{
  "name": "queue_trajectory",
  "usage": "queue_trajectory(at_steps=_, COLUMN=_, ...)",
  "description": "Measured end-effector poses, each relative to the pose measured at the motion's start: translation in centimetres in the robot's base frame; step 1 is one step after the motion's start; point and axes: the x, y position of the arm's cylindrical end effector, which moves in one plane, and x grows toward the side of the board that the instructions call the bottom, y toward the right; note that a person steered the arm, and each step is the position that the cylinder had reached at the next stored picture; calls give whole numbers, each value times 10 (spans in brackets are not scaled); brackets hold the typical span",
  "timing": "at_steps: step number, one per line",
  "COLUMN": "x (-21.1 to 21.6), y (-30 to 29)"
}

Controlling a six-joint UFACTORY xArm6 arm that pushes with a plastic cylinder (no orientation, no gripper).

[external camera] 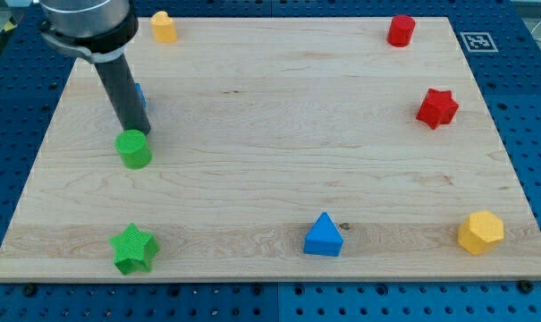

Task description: Slide green star to green circle

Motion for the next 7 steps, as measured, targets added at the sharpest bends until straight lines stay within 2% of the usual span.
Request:
queue_trajectory(at_steps=1, x=15, y=7)
queue_trajectory(at_steps=3, x=12, y=-81)
queue_trajectory(at_steps=5, x=115, y=-105)
queue_trajectory(at_steps=7, x=174, y=-14)
